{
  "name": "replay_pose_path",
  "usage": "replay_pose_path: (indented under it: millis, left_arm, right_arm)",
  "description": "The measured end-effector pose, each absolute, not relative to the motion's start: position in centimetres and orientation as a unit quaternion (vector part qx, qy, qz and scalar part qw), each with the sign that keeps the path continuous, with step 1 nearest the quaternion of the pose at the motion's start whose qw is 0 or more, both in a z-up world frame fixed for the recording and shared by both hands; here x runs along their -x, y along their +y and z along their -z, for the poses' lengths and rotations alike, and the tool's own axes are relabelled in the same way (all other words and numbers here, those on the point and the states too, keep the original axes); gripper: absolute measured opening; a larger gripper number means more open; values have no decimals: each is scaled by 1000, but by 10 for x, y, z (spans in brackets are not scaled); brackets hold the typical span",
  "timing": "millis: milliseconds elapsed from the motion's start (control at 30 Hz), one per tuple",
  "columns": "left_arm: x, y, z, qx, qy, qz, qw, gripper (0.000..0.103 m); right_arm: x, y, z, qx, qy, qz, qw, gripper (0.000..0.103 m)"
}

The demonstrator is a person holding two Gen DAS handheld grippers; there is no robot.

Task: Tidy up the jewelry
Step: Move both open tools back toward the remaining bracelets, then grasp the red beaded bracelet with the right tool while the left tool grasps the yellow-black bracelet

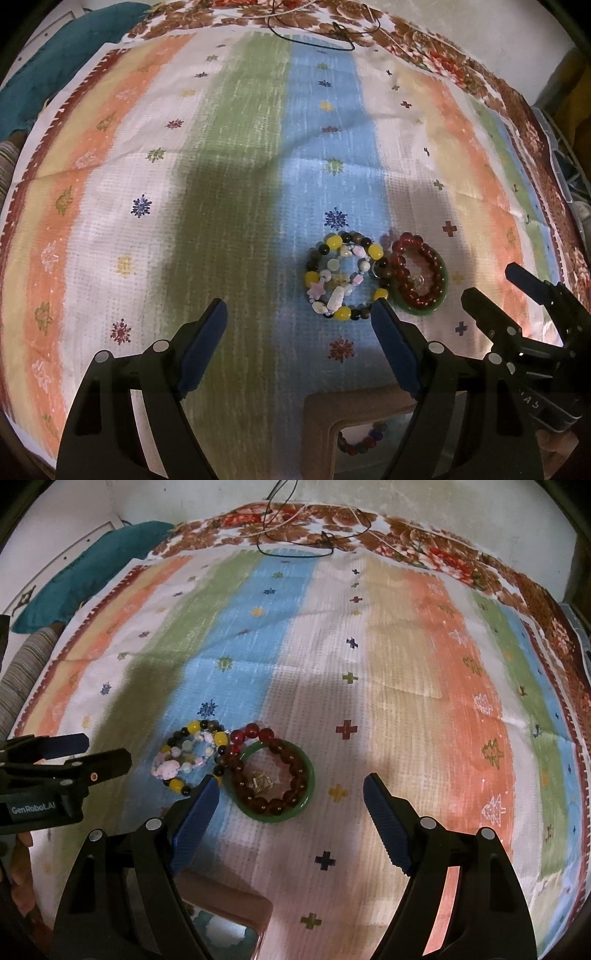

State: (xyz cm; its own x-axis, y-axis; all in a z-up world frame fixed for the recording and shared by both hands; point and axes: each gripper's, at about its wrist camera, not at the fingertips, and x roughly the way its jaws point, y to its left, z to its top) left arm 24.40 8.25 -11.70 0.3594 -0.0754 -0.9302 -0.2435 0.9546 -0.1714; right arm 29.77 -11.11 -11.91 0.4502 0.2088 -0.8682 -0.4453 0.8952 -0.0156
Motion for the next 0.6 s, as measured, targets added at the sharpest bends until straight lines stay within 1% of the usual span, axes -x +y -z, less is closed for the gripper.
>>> replay_pose_path:
  millis: [133, 400, 467, 600]
  left_arm:
    - [-248, 81, 120, 139, 566, -53, 811, 77]
    - [-254, 83, 131, 140, 579, -59, 801, 68]
    - [-255, 85, 134, 141, 582, -60, 799, 67]
    - [-259, 83, 140, 137, 587, -57, 796, 63]
  right_arm:
    - [-301, -108, 121, 122, 486, -198, 842, 80]
    - [-311, -101, 129, 130, 485, -203, 840, 80]
    - [-314, -101, 131, 132, 487, -202, 839, 74]
    - [-320, -99, 136, 133, 491, -203, 837, 72]
